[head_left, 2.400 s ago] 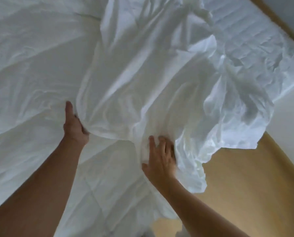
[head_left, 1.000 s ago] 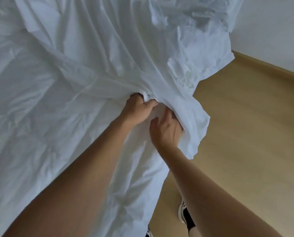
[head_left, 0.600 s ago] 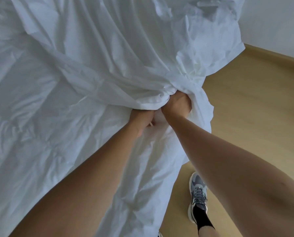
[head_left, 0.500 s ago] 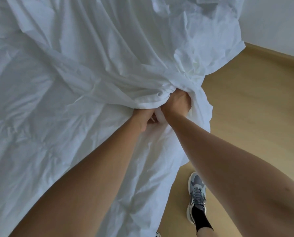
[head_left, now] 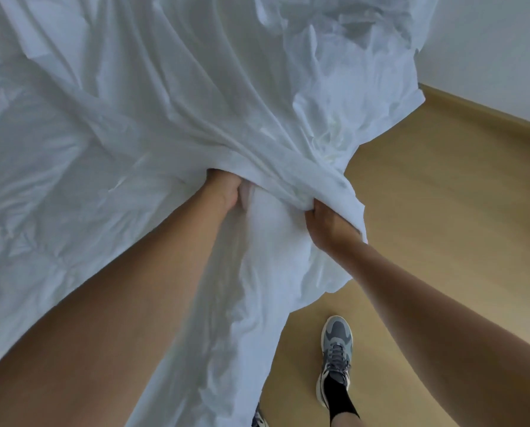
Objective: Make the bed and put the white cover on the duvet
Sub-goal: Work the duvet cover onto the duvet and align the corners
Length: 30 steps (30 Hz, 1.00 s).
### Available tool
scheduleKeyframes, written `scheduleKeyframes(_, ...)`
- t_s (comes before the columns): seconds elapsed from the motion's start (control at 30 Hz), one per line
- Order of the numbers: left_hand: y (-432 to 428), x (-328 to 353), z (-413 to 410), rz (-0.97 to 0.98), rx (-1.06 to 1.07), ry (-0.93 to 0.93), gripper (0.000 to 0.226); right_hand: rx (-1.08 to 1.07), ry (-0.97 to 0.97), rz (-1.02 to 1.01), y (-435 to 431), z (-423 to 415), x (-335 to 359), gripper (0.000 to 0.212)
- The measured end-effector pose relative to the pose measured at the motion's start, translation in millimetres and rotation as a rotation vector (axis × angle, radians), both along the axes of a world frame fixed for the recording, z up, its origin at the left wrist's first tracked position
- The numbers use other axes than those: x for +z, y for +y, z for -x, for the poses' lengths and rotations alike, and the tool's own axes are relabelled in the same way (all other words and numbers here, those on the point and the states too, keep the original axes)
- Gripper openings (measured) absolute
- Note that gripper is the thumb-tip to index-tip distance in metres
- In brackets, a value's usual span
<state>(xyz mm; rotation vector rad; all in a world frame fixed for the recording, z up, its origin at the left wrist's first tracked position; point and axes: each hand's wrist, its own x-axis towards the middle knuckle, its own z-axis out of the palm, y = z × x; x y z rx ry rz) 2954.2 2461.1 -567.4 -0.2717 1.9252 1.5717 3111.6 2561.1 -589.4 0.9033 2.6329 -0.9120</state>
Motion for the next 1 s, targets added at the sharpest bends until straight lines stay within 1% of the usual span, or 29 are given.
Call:
scheduleKeyframes(0.03,-2.9,0.6,3.3,0.013,0.066,-0.020,0.008,0.049,-0.001,-0.173,1.6,-13.5,-3.4,0.033)
scheduleKeyframes(0.07,-4.1,2.0,7.0,0.030,0.097,-0.018,0.010,0.133,-0.062,-0.269,-0.6,-23.0,0.1,0.029)
scheduleKeyframes(0.1,-7.7,2.3,7.5,0.077,0.095,-0.003,0.019,0.258,-0.169,-0.266,-4.4,-24.4,10.2,0.029)
scheduleKeyframes(0.13,-11.2,1.0,5.9,0.140,0.054,0.015,0.028,0.411,-0.261,-0.224,-7.0,-24.7,21.3,0.029)
scheduleKeyframes(0.17,-16.6,2.6,-2.1,0.220,-0.003,0.052,0.035,0.549,-0.347,-0.117,-8.7,-19.4,37.7,0.028)
scheduleKeyframes(0.2,-23.4,2.5,-11.8,0.299,-0.033,0.104,0.039,0.634,-0.390,0.046,-9.5,-10.2,61.2,0.027)
scheduleKeyframes(0.23,-31.3,9.5,-24.6,0.364,-0.031,0.181,0.042,0.607,-0.345,0.243,-7.8,2.0,80.1,0.027)
scheduleKeyframes(0.27,-37.2,14.6,-35.3,0.347,-0.029,0.290,0.043,0.443,-0.152,0.411,-2.5,18.7,101.5,0.030)
scheduleKeyframes(0.3,-42.5,19.2,-42.4,0.237,-0.037,0.366,0.038,0.145,0.108,0.422,10.3,39.4,112.9,0.035)
scheduleKeyframes(0.33,-45.0,22.0,-46.9,0.090,-0.075,0.349,0.033,-0.172,0.353,0.263,29.5,62.9,110.8,0.041)
scheduleKeyframes(0.37,-43.3,26.8,-50.5,-0.010,-0.141,0.262,0.030,-0.383,0.435,0.127,46.5,82.7,112.3,0.050)
scheduleKeyframes(0.4,-39.6,28.7,-51.5,-0.086,-0.221,0.171,0.030,-0.491,0.354,0.167,57.9,100.0,115.3,0.063)
scheduleKeyframes(0.43,-36.3,31.0,-51.0,-0.136,-0.320,0.082,0.029,-0.512,0.203,0.347,63.6,115.2,110.1,0.070)
scheduleKeyframes(0.47,-31.4,35.5,-49.9,-0.147,-0.399,0.033,0.028,-0.477,0.072,0.548,64.2,127.5,100.3,0.062)
scheduleKeyframes(0.5,-27.5,35.9,-50.6,-0.142,-0.447,0.004,0.028,-0.452,-0.002,0.651,62.5,138.8,89.7,0.051)
scheduleKeyframes(0.53,-23.3,35.8,-54.0,-0.128,-0.441,-0.015,0.029,-0.417,-0.034,0.645,59.4,148.1,77.3,0.043)
scheduleKeyframes(0.6,-16.5,29.2,-64.0,-0.185,-0.282,-0.040,0.026,-0.359,-0.030,0.501,59.5,162.4,48.4,0.035)
scheduleKeyframes(0.63,-13.5,25.0,-68.1,-0.237,-0.177,-0.045,0.027,-0.354,-0.011,0.454,60.9,166.0,38.0,0.036)
scheduleKeyframes(0.7,-4.4,18.9,-76.7,-0.351,-0.024,-0.085,0.030,-0.398,0.026,0.411,67.5,171.6,25.5,0.031)
scheduleKeyframes(0.77,6.3,15.0,-88.2,-0.379,0.085,-0.140,0.028,-0.421,0.077,0.414,73.6,173.2,17.1,0.035)
scheduleKeyframes(0.83,13.9,14.9,-106.8,-0.257,0.155,-0.164,0.029,-0.464,0.152,0.445,78.7,174.1,14.1,0.035)
scheduleKeyframes(0.87,12.7,13.4,-116.8,-0.196,0.173,-0.141,0.028,-0.490,0.186,0.442,81.6,174.5,14.9,0.034)
scheduleKeyframes(0.97,-6.6,15.3,-137.2,-0.112,0.259,-0.079,0.005,-0.544,0.243,0.420,88.9,176.8,18.6,0.029)
scheduleKeyframes(1.0,-15.6,13.1,-140.6,-0.091,0.281,-0.079,0.007,-0.563,0.267,0.404,90.4,177.2,18.8,0.027)
